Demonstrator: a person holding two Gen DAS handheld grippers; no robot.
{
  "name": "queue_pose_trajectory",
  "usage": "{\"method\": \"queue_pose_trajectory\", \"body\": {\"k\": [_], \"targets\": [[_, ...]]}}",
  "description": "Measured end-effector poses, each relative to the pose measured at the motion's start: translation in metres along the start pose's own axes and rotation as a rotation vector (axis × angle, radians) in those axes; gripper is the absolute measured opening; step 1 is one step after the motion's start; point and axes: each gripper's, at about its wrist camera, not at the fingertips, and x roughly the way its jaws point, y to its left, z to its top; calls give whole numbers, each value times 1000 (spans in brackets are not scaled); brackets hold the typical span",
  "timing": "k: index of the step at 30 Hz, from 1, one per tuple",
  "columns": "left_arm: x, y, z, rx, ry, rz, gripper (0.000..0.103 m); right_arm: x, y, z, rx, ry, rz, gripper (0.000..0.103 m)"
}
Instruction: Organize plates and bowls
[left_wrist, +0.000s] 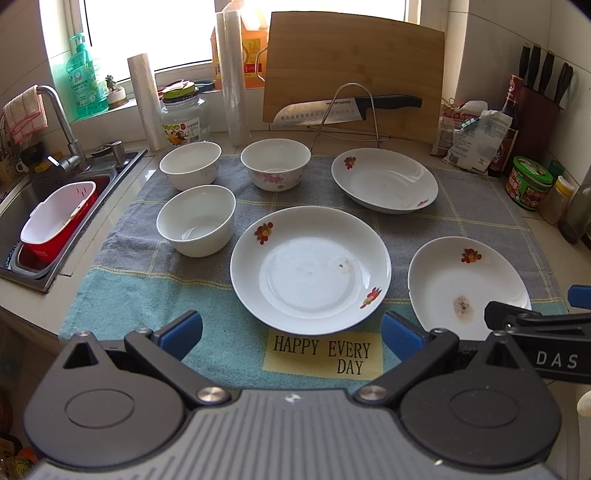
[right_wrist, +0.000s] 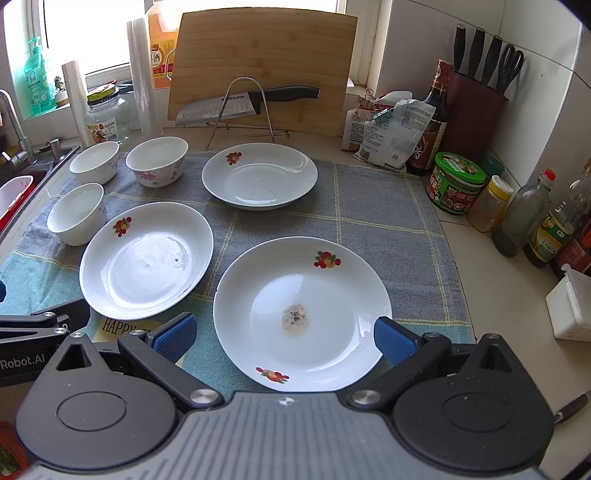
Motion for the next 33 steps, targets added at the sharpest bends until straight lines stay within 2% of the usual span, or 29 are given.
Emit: {"method": "queue_pose_trajectory", "body": {"k": [33], "targets": [[3,9,3,-3,3,-23,102,-4,11,-1,-18,-4,-32,103]]}}
